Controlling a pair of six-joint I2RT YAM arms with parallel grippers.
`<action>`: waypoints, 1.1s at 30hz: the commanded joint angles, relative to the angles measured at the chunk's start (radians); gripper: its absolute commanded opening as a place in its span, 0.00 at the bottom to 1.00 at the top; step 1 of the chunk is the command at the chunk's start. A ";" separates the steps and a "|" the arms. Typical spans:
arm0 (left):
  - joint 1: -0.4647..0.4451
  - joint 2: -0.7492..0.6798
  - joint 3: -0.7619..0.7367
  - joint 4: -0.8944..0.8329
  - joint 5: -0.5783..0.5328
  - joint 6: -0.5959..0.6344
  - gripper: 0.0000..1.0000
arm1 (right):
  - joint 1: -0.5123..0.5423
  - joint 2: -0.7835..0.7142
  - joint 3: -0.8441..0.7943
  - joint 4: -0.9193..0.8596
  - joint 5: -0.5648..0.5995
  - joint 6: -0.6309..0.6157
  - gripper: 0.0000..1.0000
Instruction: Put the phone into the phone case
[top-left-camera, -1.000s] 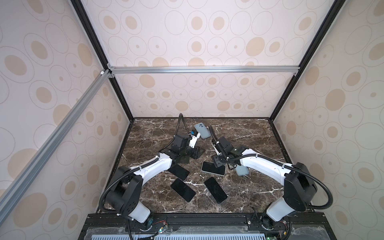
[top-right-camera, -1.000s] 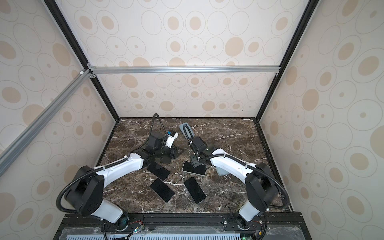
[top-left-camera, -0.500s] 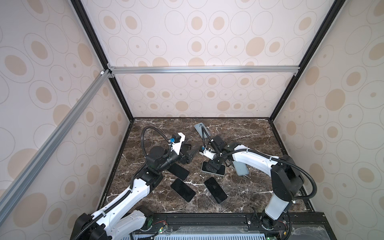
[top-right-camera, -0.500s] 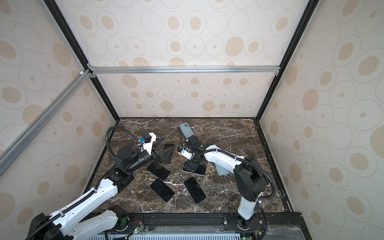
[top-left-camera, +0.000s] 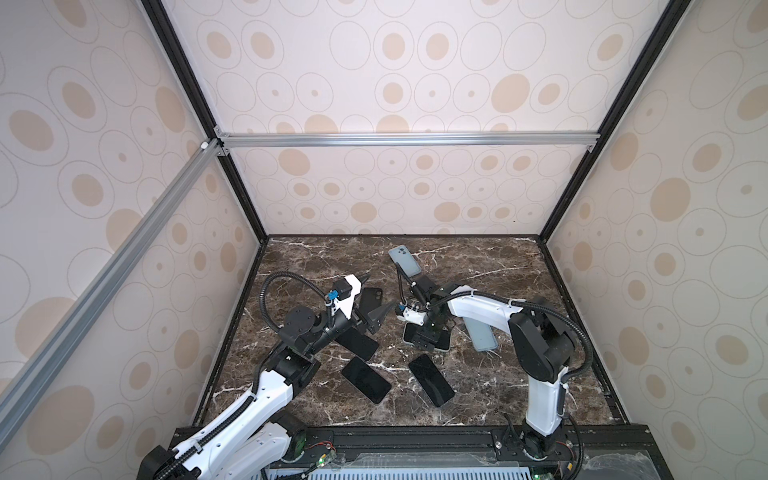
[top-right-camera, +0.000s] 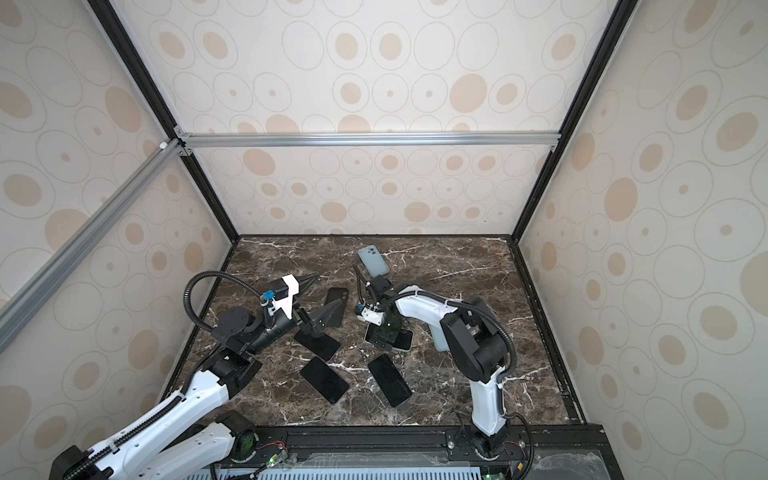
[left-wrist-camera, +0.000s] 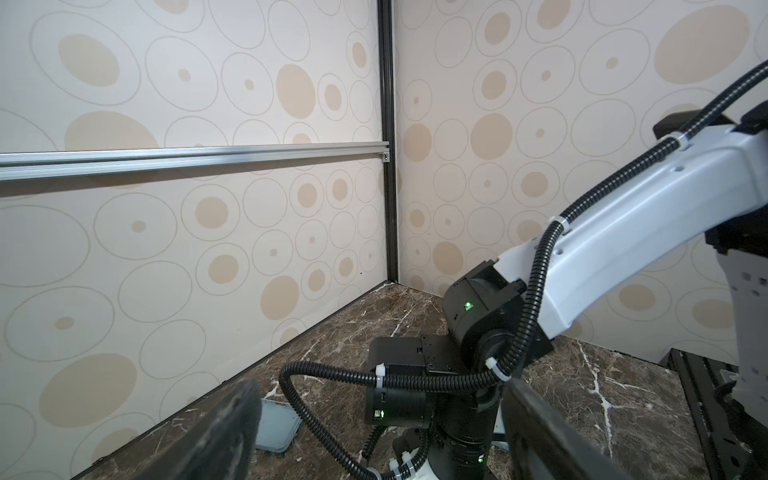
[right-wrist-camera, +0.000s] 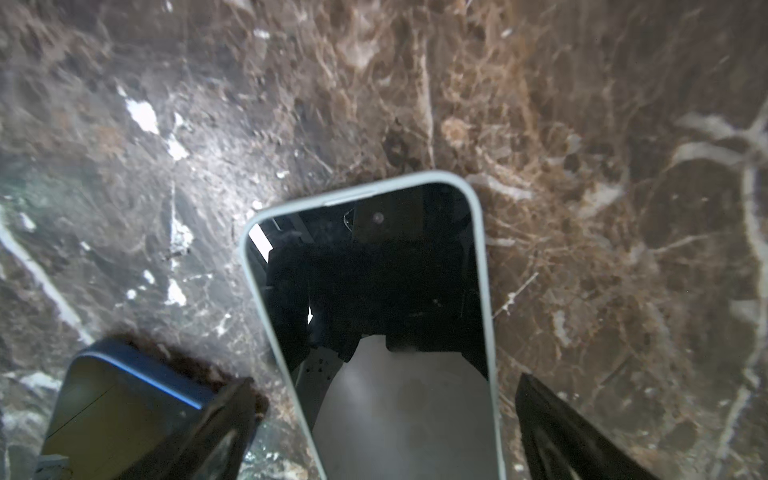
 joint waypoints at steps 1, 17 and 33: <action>0.005 0.002 0.007 0.034 0.011 0.025 0.90 | -0.010 0.026 0.022 -0.048 0.011 -0.024 0.99; 0.004 0.030 0.008 0.016 -0.044 0.038 0.90 | -0.124 0.112 0.097 -0.014 0.148 0.134 0.75; 0.009 0.071 0.022 -0.010 -0.099 0.049 0.90 | -0.347 0.434 0.666 -0.198 0.117 0.512 0.72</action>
